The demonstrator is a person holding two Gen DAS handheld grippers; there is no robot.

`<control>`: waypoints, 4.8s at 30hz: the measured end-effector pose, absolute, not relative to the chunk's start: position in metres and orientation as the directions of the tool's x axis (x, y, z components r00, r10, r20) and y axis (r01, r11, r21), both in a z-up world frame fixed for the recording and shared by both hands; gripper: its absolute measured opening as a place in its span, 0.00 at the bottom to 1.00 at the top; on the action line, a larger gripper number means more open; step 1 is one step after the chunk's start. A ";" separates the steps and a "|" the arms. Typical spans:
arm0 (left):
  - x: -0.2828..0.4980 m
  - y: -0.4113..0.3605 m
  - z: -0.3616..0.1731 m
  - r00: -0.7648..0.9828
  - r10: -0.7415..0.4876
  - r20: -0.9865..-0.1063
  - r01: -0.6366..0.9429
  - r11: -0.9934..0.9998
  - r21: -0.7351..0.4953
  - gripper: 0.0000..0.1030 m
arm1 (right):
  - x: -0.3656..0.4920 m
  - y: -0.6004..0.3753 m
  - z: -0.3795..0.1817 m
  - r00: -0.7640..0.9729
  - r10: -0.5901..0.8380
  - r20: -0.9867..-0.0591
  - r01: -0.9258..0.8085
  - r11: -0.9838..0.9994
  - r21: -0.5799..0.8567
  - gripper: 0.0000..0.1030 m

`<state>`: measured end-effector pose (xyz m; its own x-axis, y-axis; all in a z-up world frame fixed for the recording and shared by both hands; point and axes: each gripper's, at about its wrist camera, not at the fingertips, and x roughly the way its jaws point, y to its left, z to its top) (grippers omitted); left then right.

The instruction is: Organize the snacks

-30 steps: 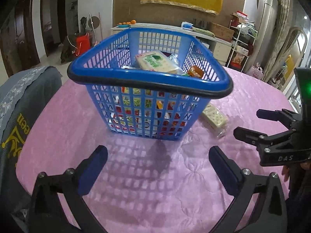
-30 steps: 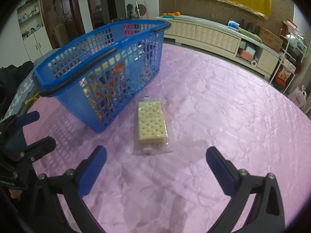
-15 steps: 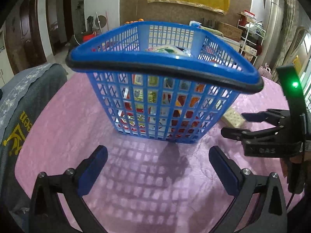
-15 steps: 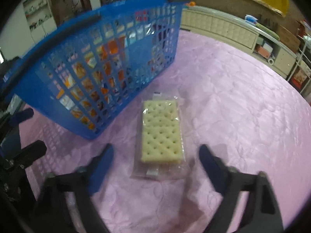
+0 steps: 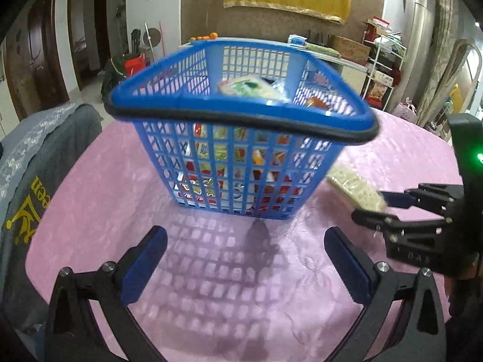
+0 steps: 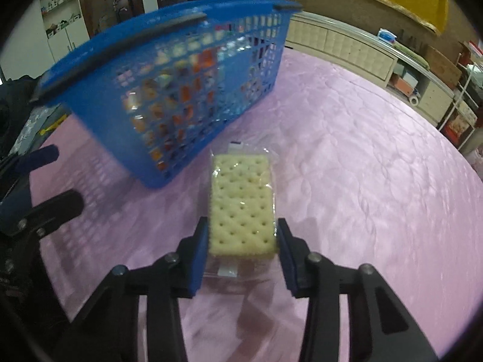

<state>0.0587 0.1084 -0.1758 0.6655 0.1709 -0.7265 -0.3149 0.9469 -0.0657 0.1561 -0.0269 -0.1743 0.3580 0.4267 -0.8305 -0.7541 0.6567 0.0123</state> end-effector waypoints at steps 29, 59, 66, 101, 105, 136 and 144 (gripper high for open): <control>0.019 0.098 -0.071 0.819 0.181 -0.545 -0.253 0.966 -0.059 1.00 | 0.092 -0.030 -0.036 0.530 0.539 -0.654 -0.759 0.646 -0.082 0.46; 0.051 0.211 -0.081 0.755 0.289 -0.589 -0.370 0.929 -0.018 1.00 | 0.148 0.090 -0.070 0.387 0.527 -0.757 -0.858 0.506 -0.086 0.46; 0.049 0.218 -0.096 0.737 0.286 -0.612 -0.383 0.923 -0.030 1.00 | 0.158 0.097 -0.088 0.322 0.517 -0.793 -0.864 0.503 -0.023 0.46; -0.015 0.063 -0.017 0.876 0.068 -0.478 -0.118 0.990 -0.074 1.00 | 0.042 -0.127 0.022 0.741 0.410 -0.532 -0.458 0.888 0.046 1.00; -0.027 0.048 0.003 0.895 0.059 -0.442 -0.098 0.993 -0.066 1.00 | 0.026 -0.142 0.036 0.757 0.419 -0.501 -0.449 0.891 0.066 1.00; -0.040 0.020 0.017 0.915 0.027 -0.403 -0.039 0.999 -0.021 1.00 | 0.003 -0.161 0.034 0.777 0.417 -0.472 -0.436 0.897 0.076 1.00; -0.041 0.020 0.017 0.916 0.026 -0.400 -0.038 0.999 -0.023 1.00 | 0.002 -0.160 0.035 0.776 0.420 -0.471 -0.436 0.896 0.080 1.00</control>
<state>-0.0413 0.0197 0.0167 0.9160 0.0259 -0.4004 -0.0384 0.9990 -0.0230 0.0019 -0.1605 0.0351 0.7757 0.4199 -0.4711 -0.4364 0.8962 0.0801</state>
